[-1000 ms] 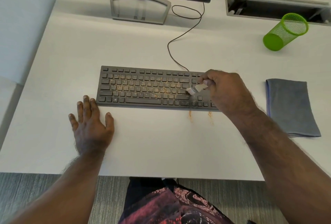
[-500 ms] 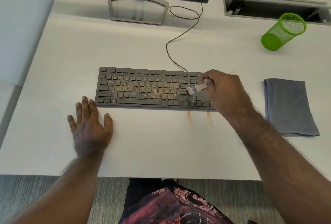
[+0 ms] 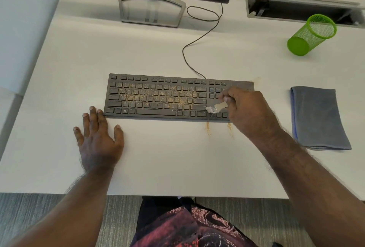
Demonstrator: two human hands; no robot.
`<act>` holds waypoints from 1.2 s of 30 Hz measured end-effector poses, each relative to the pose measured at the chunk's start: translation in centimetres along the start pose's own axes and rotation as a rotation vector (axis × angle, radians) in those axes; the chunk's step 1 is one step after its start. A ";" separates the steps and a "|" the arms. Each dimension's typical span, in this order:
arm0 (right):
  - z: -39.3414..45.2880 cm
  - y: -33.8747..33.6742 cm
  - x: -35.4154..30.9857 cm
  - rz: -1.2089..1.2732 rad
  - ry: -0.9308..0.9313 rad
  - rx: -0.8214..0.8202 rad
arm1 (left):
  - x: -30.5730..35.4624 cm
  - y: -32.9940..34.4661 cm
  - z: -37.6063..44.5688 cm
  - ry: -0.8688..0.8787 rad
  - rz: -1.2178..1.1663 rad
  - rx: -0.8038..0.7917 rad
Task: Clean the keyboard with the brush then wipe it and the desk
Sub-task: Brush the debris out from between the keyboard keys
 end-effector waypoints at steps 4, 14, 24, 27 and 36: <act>0.1 -1.3 0.5 0.011 0.017 0.085 | 0.0 -0.1 -0.1 0.002 -0.011 0.003; -0.1 -1.0 0.7 0.022 0.019 0.097 | -0.2 0.1 0.1 -0.007 0.004 0.003; -0.5 -0.2 0.6 0.083 0.044 0.084 | -0.2 0.1 0.1 -0.009 0.003 0.004; -0.7 -0.4 0.3 0.067 0.039 0.102 | -0.1 0.0 0.0 -0.007 0.004 0.004; -0.6 0.2 0.7 0.128 0.043 0.082 | -0.1 0.1 0.0 -0.005 -0.001 0.005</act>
Point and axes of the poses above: each hand's wrist, its own z-axis towards the middle knuckle, its own y-axis out of the palm, x = y × z, the point moved 8 cm from there along z, towards the middle knuckle, and after that the axes turned 7 degrees about -z, right-handed, at the moved point
